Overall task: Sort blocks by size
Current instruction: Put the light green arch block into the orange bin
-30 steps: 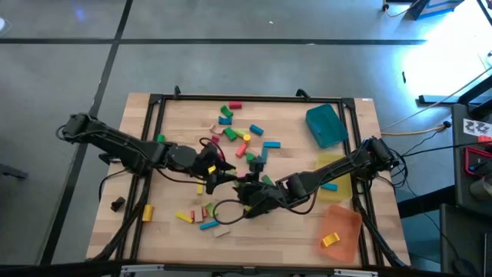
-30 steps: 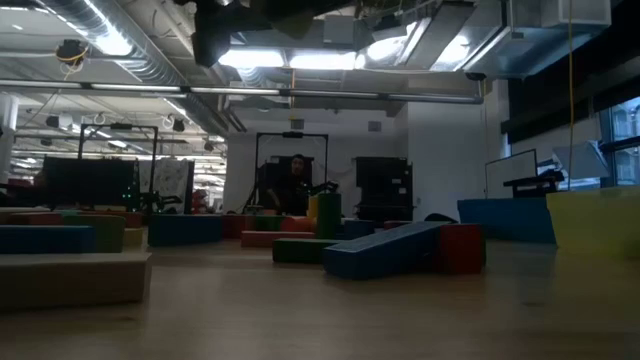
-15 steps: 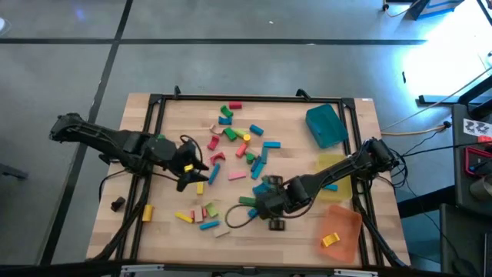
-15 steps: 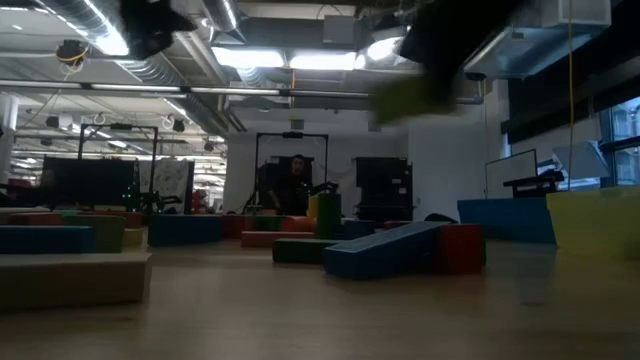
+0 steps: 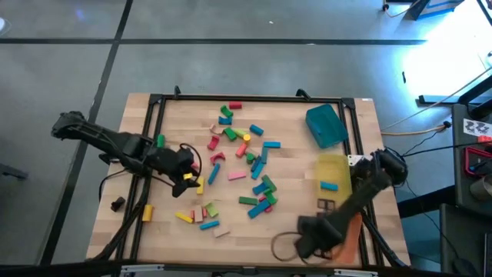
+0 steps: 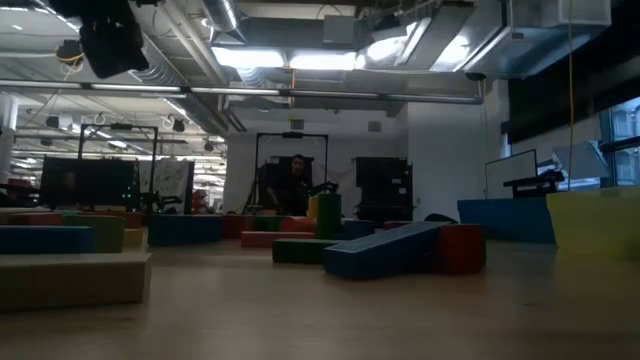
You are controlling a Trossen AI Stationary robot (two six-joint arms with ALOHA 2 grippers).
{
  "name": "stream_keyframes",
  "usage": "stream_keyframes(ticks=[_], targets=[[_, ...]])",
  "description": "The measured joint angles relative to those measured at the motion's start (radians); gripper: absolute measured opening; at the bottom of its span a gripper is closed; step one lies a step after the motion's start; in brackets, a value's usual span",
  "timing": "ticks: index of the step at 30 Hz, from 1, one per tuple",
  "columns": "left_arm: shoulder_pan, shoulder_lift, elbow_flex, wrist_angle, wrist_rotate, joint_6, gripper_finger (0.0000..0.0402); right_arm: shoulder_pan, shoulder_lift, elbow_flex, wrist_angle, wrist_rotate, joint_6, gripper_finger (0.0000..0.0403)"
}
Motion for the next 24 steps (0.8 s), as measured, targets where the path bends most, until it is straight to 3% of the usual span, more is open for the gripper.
stream_keyframes(ticks=[11,18,24], targets=[[-0.004,0.064,0.000,-0.012,0.015,0.016,0.0210,0.217,-0.001,0.000,-0.023,0.021,0.202,0.0128],[-0.028,0.066,0.000,-0.032,0.056,0.028,0.0210,0.264,-0.001,0.000,-0.012,0.019,0.329,0.0128],[-0.125,0.067,0.000,-0.032,0.116,0.004,0.0210,0.266,-0.001,0.000,-0.014,0.020,0.400,0.0129]])
